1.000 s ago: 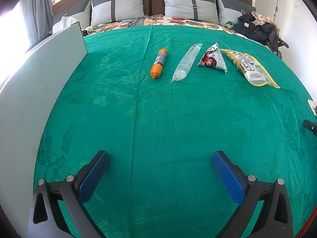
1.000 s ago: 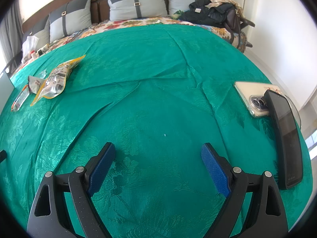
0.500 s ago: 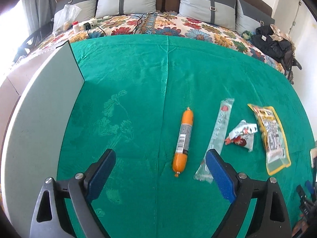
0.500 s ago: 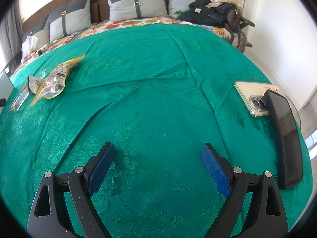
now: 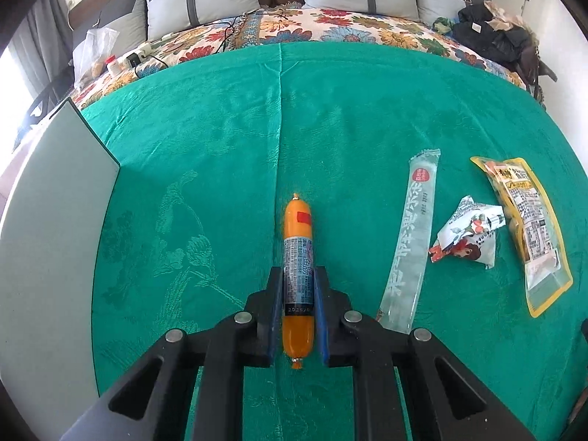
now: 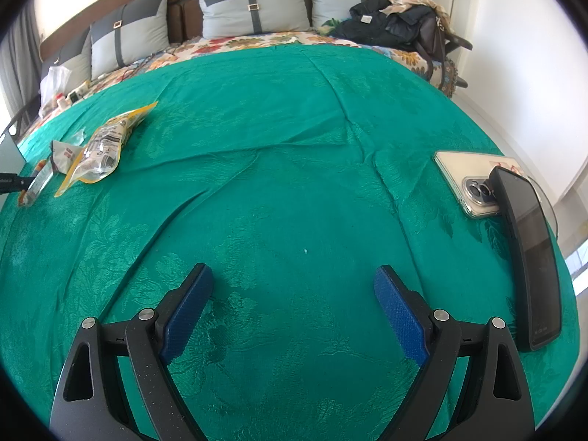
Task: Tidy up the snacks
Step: 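Lower the left gripper onto the orange sausage and close it, then set the sausage back on the bed and open the left gripper, then grasp the clear tube pouch with the right gripper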
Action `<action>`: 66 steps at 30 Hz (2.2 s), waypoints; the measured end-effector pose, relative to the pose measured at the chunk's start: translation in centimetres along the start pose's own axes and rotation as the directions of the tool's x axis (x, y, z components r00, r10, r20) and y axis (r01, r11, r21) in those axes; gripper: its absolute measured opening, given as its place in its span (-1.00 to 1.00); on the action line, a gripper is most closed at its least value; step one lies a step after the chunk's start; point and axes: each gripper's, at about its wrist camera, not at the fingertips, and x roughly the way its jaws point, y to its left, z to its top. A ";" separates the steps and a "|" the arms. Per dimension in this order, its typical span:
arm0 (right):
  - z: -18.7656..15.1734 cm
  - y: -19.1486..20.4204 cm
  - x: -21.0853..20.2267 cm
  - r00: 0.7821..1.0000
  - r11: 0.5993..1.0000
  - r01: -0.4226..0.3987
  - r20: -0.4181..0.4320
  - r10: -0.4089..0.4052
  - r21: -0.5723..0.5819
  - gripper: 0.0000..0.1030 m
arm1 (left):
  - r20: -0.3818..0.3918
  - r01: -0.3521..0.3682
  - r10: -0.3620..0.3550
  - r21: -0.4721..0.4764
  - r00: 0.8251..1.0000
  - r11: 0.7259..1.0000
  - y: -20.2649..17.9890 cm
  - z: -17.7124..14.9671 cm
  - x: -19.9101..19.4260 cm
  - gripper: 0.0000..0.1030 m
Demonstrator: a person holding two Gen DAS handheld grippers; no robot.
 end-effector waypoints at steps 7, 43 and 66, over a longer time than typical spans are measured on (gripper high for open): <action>0.0 0.0 0.0 1.000 1.000 0.000 0.000 0.000 0.000 0.78 | -0.007 0.040 -0.041 -0.070 0.999 0.997 1.1 -6.0 -3.7 -0.71; 0.0 0.1 0.0 1.000 1.000 0.002 0.000 -0.002 0.001 0.78 | 0.149 -0.023 0.042 -0.125 0.988 0.992 3.9 -15.8 -5.7 1.00; 4.0 15.4 -2.4 0.894 0.898 -0.438 -0.085 0.440 0.042 0.78 | 0.150 -0.021 0.040 -0.125 0.988 0.992 3.8 -15.7 -5.7 1.00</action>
